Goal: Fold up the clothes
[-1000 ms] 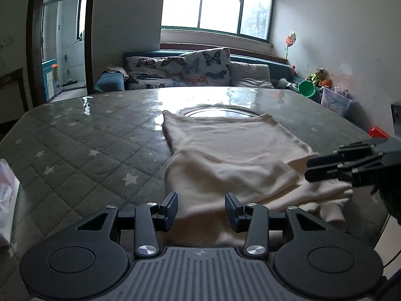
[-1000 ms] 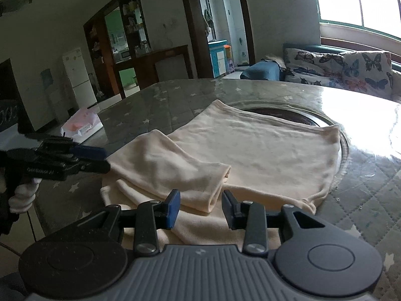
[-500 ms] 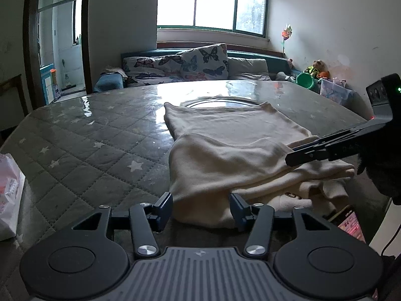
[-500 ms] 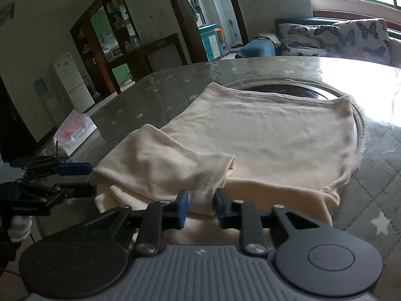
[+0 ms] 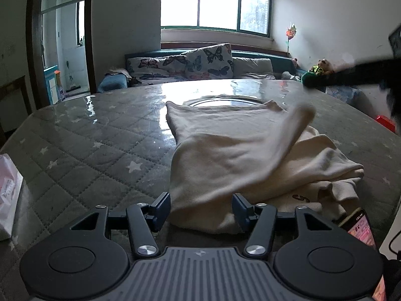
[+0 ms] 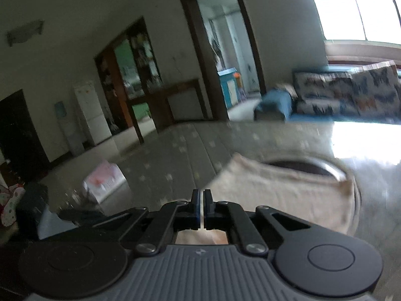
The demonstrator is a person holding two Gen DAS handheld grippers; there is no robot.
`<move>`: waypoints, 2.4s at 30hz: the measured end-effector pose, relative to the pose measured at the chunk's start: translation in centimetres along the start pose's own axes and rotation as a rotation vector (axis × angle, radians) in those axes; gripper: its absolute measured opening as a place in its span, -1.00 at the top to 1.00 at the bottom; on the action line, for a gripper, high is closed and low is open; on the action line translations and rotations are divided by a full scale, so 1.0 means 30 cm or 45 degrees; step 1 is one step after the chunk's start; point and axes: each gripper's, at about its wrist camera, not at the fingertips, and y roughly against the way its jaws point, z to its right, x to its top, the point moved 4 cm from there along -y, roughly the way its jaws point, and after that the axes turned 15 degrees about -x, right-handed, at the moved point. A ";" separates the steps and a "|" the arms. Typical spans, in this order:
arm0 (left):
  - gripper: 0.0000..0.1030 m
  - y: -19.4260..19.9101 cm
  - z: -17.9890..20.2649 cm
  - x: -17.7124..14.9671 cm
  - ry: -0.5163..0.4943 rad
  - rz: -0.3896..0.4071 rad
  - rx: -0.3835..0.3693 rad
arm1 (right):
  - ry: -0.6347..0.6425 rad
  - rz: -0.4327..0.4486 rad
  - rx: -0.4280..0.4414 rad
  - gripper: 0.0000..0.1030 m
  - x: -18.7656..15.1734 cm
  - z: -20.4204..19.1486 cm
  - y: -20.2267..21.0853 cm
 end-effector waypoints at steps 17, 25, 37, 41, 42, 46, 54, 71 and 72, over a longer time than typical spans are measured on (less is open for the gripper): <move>-0.12 0.012 0.008 -0.022 -0.060 -0.002 0.038 | -0.062 -0.304 -0.161 0.50 -0.225 0.085 -0.138; -0.13 0.003 0.008 -0.025 -0.057 -0.012 0.050 | -0.029 -0.289 -0.101 0.93 -0.238 0.021 -0.146; -0.13 -0.032 0.034 -0.020 -0.122 -0.012 0.089 | 0.081 0.034 -0.058 0.94 0.053 -0.063 0.035; -0.12 -0.038 0.031 -0.013 -0.103 0.002 0.098 | 0.122 0.069 -0.055 0.94 0.095 -0.084 0.049; -0.12 -0.040 0.028 -0.011 -0.092 0.006 0.099 | 0.131 0.069 -0.056 0.94 0.095 -0.088 0.051; 0.33 -0.046 0.027 -0.013 -0.092 0.008 0.116 | 0.151 0.044 -0.083 0.94 0.072 -0.075 0.052; 0.74 -0.015 0.010 -0.031 -0.069 0.037 0.184 | 0.169 -0.115 -0.144 0.94 -0.064 -0.013 0.029; 0.43 0.108 -0.075 -0.028 0.053 -0.021 0.112 | 0.200 -0.180 -0.082 0.94 -0.149 -0.034 0.002; 0.37 0.112 -0.087 -0.012 0.088 -0.008 0.088 | 0.195 -0.185 -0.083 0.94 -0.156 -0.031 0.001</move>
